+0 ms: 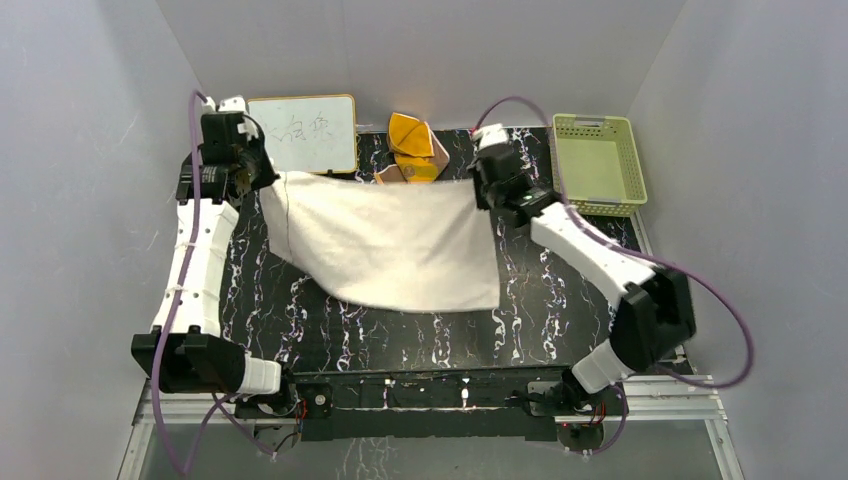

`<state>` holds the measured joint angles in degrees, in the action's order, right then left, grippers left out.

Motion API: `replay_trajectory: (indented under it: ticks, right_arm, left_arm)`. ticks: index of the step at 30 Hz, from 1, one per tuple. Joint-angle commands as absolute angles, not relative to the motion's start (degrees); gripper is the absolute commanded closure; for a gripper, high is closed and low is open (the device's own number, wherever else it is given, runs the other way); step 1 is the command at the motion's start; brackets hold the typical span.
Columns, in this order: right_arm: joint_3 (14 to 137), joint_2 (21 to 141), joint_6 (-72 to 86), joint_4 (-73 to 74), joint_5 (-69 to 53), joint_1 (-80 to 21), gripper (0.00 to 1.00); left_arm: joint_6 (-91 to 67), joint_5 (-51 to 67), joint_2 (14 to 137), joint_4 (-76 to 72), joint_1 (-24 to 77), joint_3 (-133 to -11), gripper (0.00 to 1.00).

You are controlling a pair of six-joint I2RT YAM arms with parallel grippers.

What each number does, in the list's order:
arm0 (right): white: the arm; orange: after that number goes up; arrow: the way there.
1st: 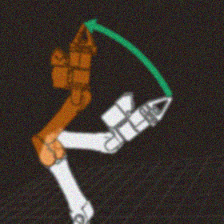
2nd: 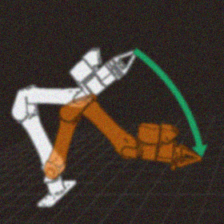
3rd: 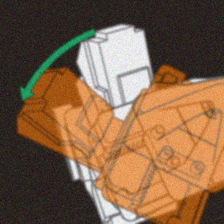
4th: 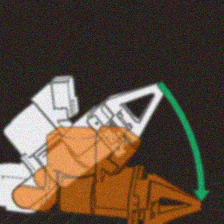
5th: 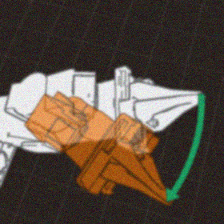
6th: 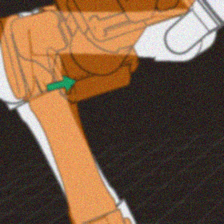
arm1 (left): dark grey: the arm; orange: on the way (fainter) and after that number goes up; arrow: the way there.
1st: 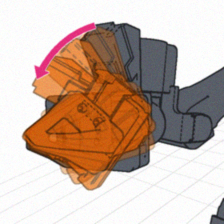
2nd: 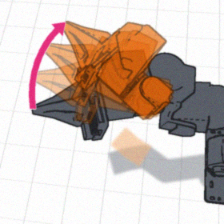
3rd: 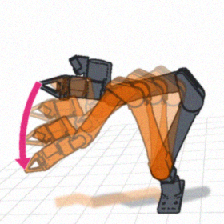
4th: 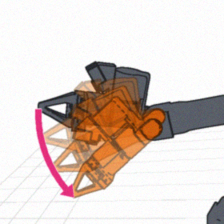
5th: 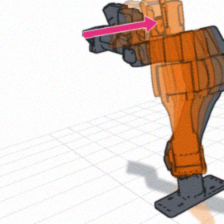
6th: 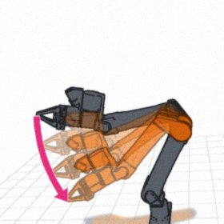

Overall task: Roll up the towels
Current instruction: Flatten out the towel at the center of the board.

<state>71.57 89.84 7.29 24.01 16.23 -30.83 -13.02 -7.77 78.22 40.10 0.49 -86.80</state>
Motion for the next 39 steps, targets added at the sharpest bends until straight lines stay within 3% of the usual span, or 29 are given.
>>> replay_trajectory:
  ticks: [1,5,10,15,20,23,27,33,39]
  right_arm:
    - [78.24,78.0,5.37,20.45,24.15,-28.33,1.0]
    - [79.09,72.19,6.53,22.06,22.94,-28.21,1.0]
    - [74.16,62.56,8.04,23.12,18.68,-28.29,1.0]
    - [69.26,48.97,8.3,26.35,11.07,-28.27,1.0]
    - [70.89,40.32,9.29,33.18,7.78,-28.3,1.0]
    - [71.61,41.09,9.43,36.68,9.19,-28.29,1.0]
    - [64.48,43.17,12.21,33.31,11.5,-28.3,1.0]
    - [49.13,49.24,20.37,20.01,15.01,-28.22,1.0]
    - [42.0,66.39,25.12,6.28,16.34,-23.19,1.0]
  left_arm:
    - [-13.3,-6.58,77.24,39.89,-0.66,-94.92,1.0]
    - [-16.89,-4.51,72.94,37.7,-0.65,-95.77,1.0]
    - [-23.67,-2.47,59.65,33.75,-0.64,-84.01,1.0]
    - [-23.44,-1.04,47.84,40.47,-0.69,-79.74,1.0]
    - [-22.69,-0.89,41.63,49.32,-0.69,-84.47,1.0]
    - [-21.55,-1.84,44.46,54.36,-0.7,-85.81,1.0]
    - [-20.74,-1.64,50.9,53.68,-0.7,-77.81,1.0]
    - [-20.64,-6.79,59.06,39.07,-0.7,-61.33,1.0]
    - [-20.8,-8.42,77.14,25.85,-1.19,-54.39,1.0]
